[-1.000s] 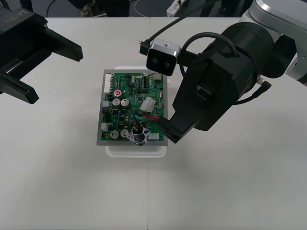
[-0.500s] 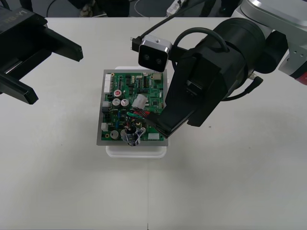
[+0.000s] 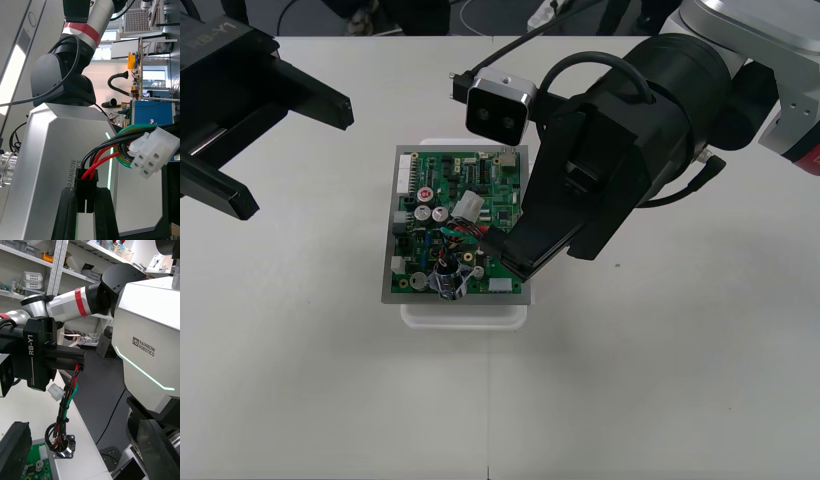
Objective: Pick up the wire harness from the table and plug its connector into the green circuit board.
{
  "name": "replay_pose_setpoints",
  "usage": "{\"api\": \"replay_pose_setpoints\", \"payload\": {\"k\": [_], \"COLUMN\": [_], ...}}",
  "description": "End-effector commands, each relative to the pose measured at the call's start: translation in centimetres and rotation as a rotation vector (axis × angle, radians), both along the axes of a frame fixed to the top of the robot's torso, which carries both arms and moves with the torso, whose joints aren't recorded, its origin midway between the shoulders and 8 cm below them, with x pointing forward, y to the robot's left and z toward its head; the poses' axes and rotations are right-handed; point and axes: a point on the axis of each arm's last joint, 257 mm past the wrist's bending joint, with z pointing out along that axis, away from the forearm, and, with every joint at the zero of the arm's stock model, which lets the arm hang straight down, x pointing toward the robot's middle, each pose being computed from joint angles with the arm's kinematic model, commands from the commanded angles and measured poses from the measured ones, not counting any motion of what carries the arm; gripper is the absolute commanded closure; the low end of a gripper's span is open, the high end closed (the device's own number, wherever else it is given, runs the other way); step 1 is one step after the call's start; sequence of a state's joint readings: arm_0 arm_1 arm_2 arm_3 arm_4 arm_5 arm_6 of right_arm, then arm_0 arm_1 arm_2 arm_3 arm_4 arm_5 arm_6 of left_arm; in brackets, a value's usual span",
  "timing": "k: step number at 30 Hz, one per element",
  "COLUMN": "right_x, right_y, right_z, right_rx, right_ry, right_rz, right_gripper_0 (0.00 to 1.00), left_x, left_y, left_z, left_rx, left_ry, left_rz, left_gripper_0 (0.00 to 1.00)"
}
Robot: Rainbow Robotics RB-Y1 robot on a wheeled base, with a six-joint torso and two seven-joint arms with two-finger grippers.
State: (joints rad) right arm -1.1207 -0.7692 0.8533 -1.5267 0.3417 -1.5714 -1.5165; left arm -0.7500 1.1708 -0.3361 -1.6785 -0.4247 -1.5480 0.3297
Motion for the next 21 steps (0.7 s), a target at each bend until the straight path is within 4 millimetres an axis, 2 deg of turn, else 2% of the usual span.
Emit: {"api": "replay_pose_setpoints", "payload": {"k": [1,9,21], "right_x": [-1.8,-3.0,-2.9], "right_y": [0.3,0.1,0.3], "right_z": [1.3,0.6,1.0], "right_rx": [-0.003,-0.02,-0.012], "right_ry": [-0.031,-0.029,-0.024], "right_rz": [0.063,0.098,0.098], "right_gripper_0": [1.0,1.0,1.0], "left_x": [-1.3,-1.4,-1.5], "left_y": [0.4,0.4,0.4], "left_z": [0.0,0.0,0.0], "left_rx": [-0.018,-0.017,-0.016], "left_ry": [-0.071,-0.071,-0.07], "left_rz": [-0.052,-0.054,-0.056], "left_gripper_0": [0.17,0.18,0.17]}}
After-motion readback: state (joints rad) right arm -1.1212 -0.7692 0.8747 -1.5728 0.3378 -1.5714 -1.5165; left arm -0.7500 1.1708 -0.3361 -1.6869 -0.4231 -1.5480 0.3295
